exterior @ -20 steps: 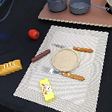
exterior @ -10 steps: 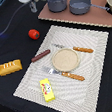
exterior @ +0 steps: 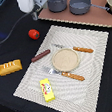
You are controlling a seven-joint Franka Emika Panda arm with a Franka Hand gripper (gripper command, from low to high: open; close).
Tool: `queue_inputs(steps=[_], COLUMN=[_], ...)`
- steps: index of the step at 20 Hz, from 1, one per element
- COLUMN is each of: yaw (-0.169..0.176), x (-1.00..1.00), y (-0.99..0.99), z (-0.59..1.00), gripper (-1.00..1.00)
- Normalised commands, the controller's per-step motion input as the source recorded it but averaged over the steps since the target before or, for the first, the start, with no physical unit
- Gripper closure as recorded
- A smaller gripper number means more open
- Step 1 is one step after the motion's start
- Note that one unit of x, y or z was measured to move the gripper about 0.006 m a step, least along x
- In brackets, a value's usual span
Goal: Interact with the objects in diverse but meaningful ways.
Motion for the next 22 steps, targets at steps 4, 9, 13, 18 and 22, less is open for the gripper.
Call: queue_inputs(steps=[4,9,13,18,22], yaw=[-0.028,0.000,0.000,0.000,0.000], x=[-0.30,-0.20,-0.26,-0.30,-0.25], y=[-0.17,0.00,0.00,0.00,0.00], z=[-0.42,-0.38,-0.47,-0.47,-0.38], gripper=[-1.00,-1.00,-1.00,-1.00,-1.00])
